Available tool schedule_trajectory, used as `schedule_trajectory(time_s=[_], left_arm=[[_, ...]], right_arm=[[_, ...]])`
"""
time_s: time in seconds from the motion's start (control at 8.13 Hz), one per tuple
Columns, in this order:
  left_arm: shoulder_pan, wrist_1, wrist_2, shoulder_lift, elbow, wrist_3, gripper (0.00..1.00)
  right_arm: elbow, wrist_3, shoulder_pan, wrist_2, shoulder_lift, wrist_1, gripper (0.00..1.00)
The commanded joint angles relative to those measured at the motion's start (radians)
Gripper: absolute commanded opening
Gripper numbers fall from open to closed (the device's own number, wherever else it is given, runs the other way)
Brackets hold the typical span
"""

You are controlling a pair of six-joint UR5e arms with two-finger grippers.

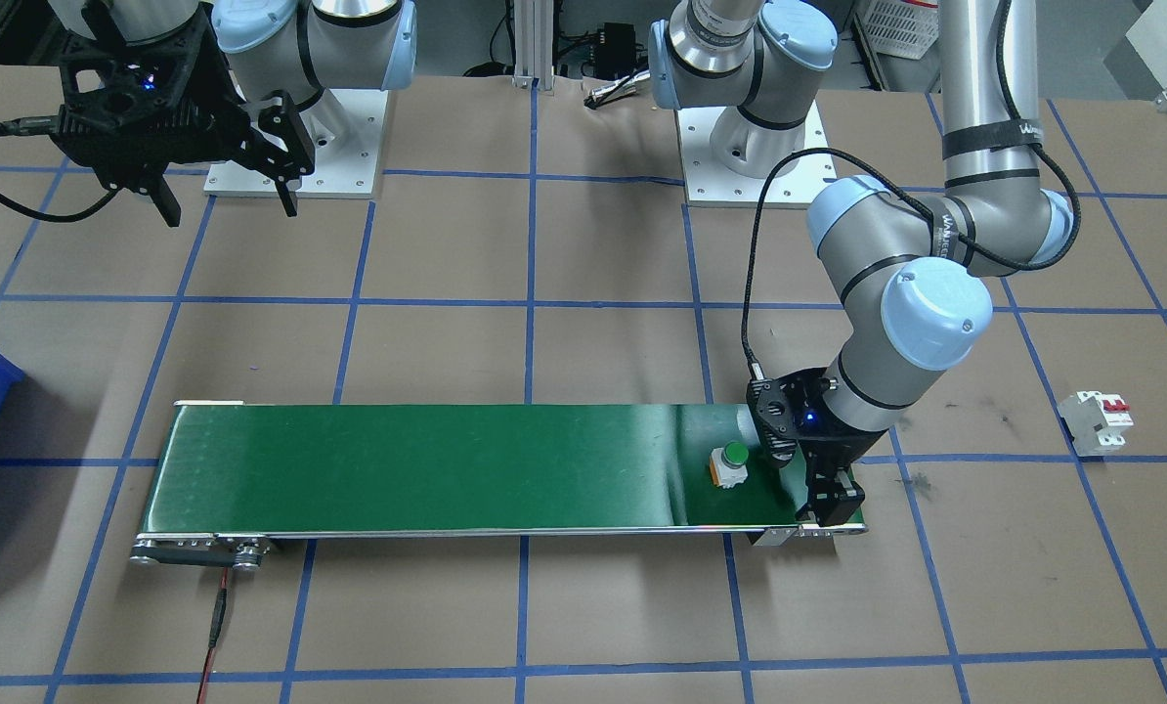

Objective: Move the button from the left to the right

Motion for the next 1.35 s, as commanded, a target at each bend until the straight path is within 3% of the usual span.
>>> schedule_trajectory(time_s=[0.0,0.25,0.61,0.74,1.23], left_arm=[[0.0,0.003,-0.002,0.003,0.002,-0.012,1.0],[0.0,-0.004,-0.002,0.033,0.011,-0.131,1.0],[0.003,-0.014,0.001,0.066,0.011,-0.562,1.0],[0.008,-0.014,0.002,0.085,0.002,-0.707,1.0],[0.011,-0.014,0.011,0.159,0.0,-1.387,1.0]], right_arm=[[-0.002,-0.002,0.001,0.013,-0.001,0.0,1.0],[-0.002,0.003,-0.002,0.015,0.001,-0.014,1.0],[-0.005,-0.008,-0.004,0.023,0.002,-0.02,1.0],[-0.003,-0.01,-0.004,0.087,0.007,-0.051,1.0],[-0.006,-0.08,-0.048,0.086,0.031,-0.057,1.0]])
